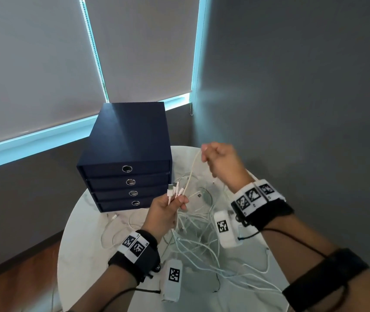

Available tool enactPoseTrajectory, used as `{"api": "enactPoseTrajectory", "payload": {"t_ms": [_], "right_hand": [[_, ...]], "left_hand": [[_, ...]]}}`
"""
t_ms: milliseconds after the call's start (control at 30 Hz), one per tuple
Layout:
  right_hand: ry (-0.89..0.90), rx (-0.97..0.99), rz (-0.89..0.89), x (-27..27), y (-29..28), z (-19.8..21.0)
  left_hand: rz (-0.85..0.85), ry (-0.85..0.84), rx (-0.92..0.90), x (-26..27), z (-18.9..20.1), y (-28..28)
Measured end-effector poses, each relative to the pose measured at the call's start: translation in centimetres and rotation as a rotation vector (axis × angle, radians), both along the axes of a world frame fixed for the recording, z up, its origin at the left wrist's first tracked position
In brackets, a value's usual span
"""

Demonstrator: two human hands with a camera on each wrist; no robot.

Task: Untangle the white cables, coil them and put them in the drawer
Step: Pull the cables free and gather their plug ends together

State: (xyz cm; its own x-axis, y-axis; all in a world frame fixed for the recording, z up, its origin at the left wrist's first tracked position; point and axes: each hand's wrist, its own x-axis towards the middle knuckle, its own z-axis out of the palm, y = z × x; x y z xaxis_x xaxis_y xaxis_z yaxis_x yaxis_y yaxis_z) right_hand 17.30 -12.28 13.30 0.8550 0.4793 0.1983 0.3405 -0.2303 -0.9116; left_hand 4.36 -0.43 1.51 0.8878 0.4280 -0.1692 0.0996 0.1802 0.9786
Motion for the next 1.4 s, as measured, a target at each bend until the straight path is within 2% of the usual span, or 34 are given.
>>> {"api": "enactPoseTrajectory", "payload": {"t_ms": [67, 133, 267, 367, 467, 600, 633, 667, 733, 800, 900, 1000, 1067, 1133, 1200, 1267, 1400], "right_hand": [[0.088, 0.182, -0.101, 0.9, 0.0, 2.2], [0.126, 0.288, -0.127, 1.2, -0.1, 4.2], [0.111, 0.408, -0.152, 1.3, -0.8, 6.4], [0.061, 0.412, -0.255, 2.9, -1.8, 5.8], [-0.041, 0.208, -0.423, 5.1, -3.3, 2.9], [-0.183, -0.611, -0.415, 4.7, -4.8, -0.5], [-0.248, -0.702, -0.386, 3.6, -4.8, -0.9], [-0.331, -0.714, -0.326, 2.5, -4.7, -1.2], [-0.412, -0.621, -0.062, 0.3, -4.0, -1.6], [-0.349, -0.558, 0.197, -1.4, -3.3, -2.4], [-0.254, -0.508, 0.326, -2.8, -2.8, -3.4], [-0.128, -0.436, 0.352, -3.3, -2.6, -4.2], [-0.071, -0.419, 0.309, -3.3, -2.4, -4.8], [-0.049, -0.367, 0.16, -3.5, -2.0, -5.5], [-0.006, -0.236, -0.026, -3.8, -1.4, -6.2], [0.05, -0.136, -0.11, -4.7, -0.7, -6.6], [0.053, -0.2, -0.001, -6.3, 0.6, -7.6]], "left_hand": [[-0.008, 0.009, 0.0, -0.3, -0.3, -0.2], [-0.019, -0.002, -0.007, -0.4, -0.2, -0.2], [-0.032, -0.026, -0.003, -0.3, 0.6, 0.1], [-0.017, -0.055, -0.035, -0.4, 1.1, 0.5], [-0.015, -0.076, -0.023, -0.4, 1.9, 0.6], [-0.058, -0.091, -0.015, -0.2, 2.7, 0.2], [-0.071, -0.092, -0.006, -0.2, 2.9, 0.0], [-0.08, -0.091, 0.004, -0.1, 3.0, -0.2], [-0.085, -0.089, 0.011, 0.1, 3.1, -0.4], [-0.08, -0.092, 0.007, 0.4, 3.1, -0.5], [-0.065, -0.088, 0.015, 0.4, 3.0, -0.4], [-0.052, -0.055, -0.018, 0.0, 2.4, -0.3], [-0.036, -0.021, -0.077, -0.1, 1.9, -0.4], [0.01, 0.017, -0.141, -0.1, 1.4, -0.6], [0.063, 0.058, -0.193, 0.1, 1.0, -0.7], [0.097, 0.101, -0.246, 0.4, 0.7, -0.8], [0.056, 0.106, -0.261, 0.4, 1.1, -1.5]]}}
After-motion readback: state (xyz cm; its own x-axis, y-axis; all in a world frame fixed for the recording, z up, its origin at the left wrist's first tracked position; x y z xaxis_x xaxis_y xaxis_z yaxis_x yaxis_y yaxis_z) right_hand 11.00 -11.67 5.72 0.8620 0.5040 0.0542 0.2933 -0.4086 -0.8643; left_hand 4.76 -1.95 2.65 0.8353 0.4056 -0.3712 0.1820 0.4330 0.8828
